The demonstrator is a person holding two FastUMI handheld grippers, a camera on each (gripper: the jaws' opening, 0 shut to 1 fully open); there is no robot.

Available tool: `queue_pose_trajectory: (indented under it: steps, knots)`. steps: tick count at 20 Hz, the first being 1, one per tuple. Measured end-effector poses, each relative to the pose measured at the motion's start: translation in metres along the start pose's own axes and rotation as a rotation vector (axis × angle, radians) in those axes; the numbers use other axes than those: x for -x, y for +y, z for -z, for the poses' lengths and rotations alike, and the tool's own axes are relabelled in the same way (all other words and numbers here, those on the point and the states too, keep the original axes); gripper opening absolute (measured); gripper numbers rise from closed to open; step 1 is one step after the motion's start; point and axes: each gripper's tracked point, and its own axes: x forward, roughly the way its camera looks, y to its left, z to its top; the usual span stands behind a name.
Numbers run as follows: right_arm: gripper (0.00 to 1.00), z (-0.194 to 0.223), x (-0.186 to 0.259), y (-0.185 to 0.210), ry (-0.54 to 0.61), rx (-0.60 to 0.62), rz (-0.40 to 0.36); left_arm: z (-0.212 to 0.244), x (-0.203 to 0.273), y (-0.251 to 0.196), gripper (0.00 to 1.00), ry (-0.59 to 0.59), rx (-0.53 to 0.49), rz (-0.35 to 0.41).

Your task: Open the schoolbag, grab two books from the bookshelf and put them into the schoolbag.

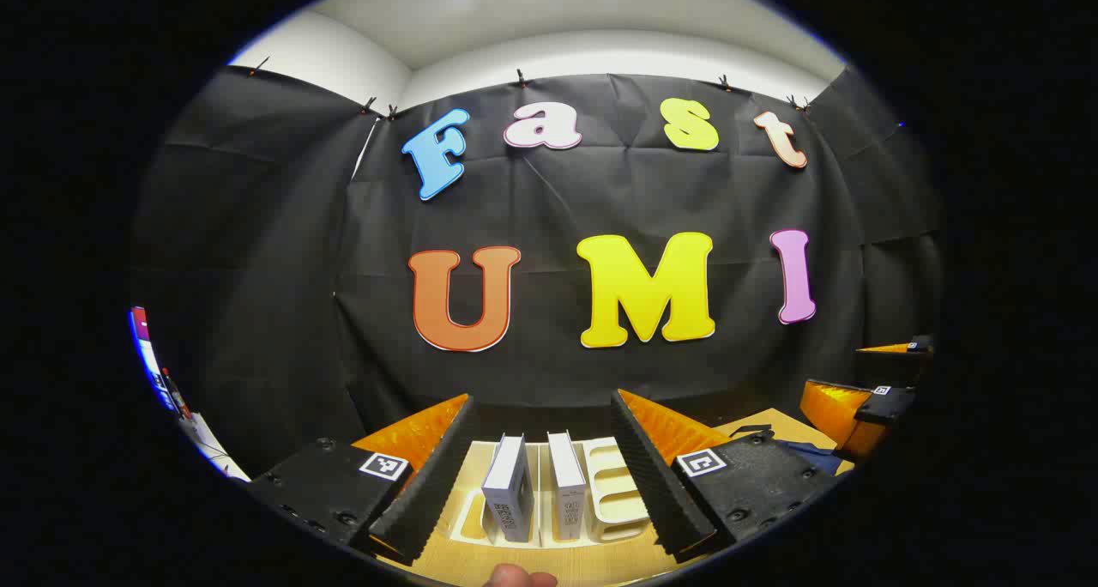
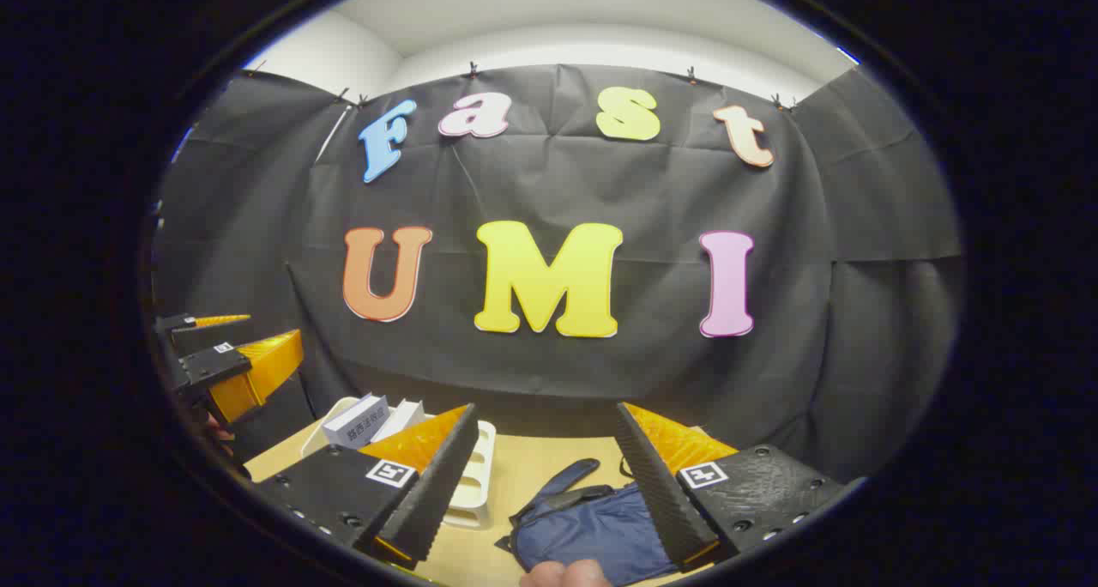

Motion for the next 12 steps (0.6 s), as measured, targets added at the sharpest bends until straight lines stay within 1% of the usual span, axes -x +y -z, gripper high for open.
queue_pose_trajectory:
  steps: [1,12]
  knots:
    - [0.96,0.0007,-0.0007,-0.0010,0.002,0.002,0.001,0.0008,0.0001,-0.0002,0.98,0.003,0.003,0.001]
    - [0.96,0.0088,0.0024,-0.0102,0.034,0.029,-0.006,-0.0016,-0.0029,-0.0063,0.98,0.004,0.015,0.011]
